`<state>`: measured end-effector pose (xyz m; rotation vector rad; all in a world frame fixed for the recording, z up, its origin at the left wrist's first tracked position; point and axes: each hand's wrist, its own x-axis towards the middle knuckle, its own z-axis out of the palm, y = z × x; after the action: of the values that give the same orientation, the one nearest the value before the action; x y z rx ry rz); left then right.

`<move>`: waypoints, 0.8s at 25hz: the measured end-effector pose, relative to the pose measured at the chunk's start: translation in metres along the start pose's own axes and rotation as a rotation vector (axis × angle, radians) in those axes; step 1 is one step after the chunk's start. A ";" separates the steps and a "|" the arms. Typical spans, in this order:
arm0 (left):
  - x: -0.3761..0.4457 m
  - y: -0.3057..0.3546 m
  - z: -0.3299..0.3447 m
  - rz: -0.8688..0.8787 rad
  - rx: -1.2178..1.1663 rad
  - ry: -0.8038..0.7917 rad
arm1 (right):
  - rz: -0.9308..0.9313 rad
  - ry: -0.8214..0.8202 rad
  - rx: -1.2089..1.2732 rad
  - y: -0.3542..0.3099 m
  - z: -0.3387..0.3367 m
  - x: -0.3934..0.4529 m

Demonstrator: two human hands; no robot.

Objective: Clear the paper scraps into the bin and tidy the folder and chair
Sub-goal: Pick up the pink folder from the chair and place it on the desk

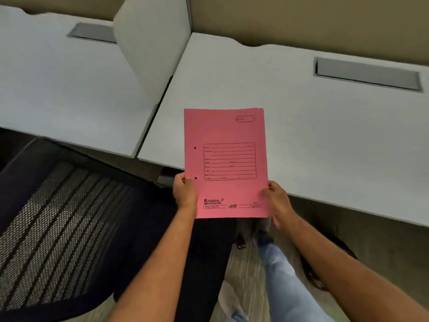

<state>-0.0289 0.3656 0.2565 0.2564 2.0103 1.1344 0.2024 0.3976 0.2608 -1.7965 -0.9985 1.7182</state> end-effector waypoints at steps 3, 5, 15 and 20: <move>0.025 0.049 0.053 0.021 -0.004 -0.080 | -0.031 0.066 0.024 -0.047 -0.024 0.042; 0.045 0.081 0.091 0.064 0.021 -0.094 | -0.035 0.113 0.049 -0.077 -0.040 0.078; 0.165 0.219 0.298 0.116 0.120 -0.133 | -0.010 0.271 0.189 -0.216 -0.114 0.281; 0.211 0.252 0.375 0.124 0.148 -0.186 | 0.011 0.326 0.200 -0.250 -0.141 0.365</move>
<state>0.0533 0.8575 0.2365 0.5486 1.9349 0.9982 0.2787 0.8547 0.2286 -1.8717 -0.6579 1.4137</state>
